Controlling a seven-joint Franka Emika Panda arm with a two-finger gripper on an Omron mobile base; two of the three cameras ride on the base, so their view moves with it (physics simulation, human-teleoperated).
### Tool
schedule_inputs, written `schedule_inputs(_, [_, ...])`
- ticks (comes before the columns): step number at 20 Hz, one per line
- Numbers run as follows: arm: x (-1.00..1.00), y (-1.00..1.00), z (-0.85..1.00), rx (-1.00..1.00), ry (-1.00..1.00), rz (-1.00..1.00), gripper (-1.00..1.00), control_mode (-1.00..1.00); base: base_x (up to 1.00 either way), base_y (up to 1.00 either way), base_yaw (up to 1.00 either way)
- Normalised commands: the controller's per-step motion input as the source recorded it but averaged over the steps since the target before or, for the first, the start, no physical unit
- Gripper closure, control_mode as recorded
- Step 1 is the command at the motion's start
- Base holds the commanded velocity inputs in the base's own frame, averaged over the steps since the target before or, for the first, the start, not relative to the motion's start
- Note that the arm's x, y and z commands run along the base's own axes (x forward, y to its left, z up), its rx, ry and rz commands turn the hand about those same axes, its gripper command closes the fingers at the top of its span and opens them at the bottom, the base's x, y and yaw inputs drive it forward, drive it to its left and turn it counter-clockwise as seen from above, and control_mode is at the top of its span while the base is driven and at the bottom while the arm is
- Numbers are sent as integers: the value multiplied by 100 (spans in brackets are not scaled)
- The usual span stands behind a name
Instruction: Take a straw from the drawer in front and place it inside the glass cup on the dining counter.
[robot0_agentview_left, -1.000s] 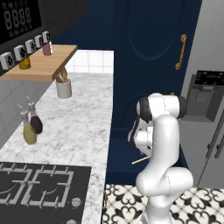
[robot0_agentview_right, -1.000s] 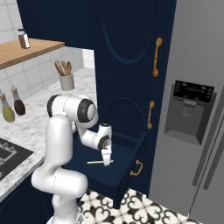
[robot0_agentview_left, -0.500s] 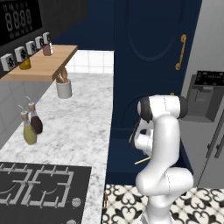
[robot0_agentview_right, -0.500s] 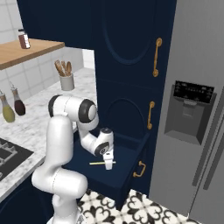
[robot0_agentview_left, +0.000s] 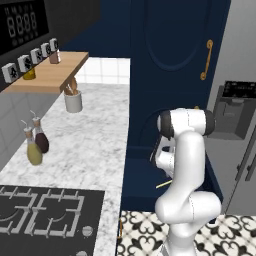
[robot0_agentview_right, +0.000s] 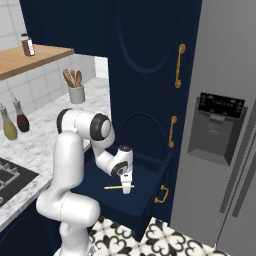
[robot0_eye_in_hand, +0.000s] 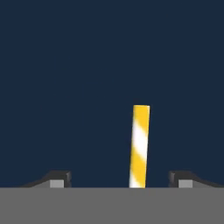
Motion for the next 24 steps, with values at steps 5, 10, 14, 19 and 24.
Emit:
schedule_inputs(5, [-1,0,-22,0,-3,-7,100,-100,0,0,0])
schedule_inputs(10, [0,0,-2,0,-8,-9,100,-100,0,0,0])
schedule_inputs(14, [0,0,0,0,-11,-7,100,-100,0,0,0])
schedule_inputs(19, [0,0,47,0,-3,-4,100,-100,0,0,0])
schedule_inputs(24, [0,2,100,0,0,0,100,-100,0,0,0])
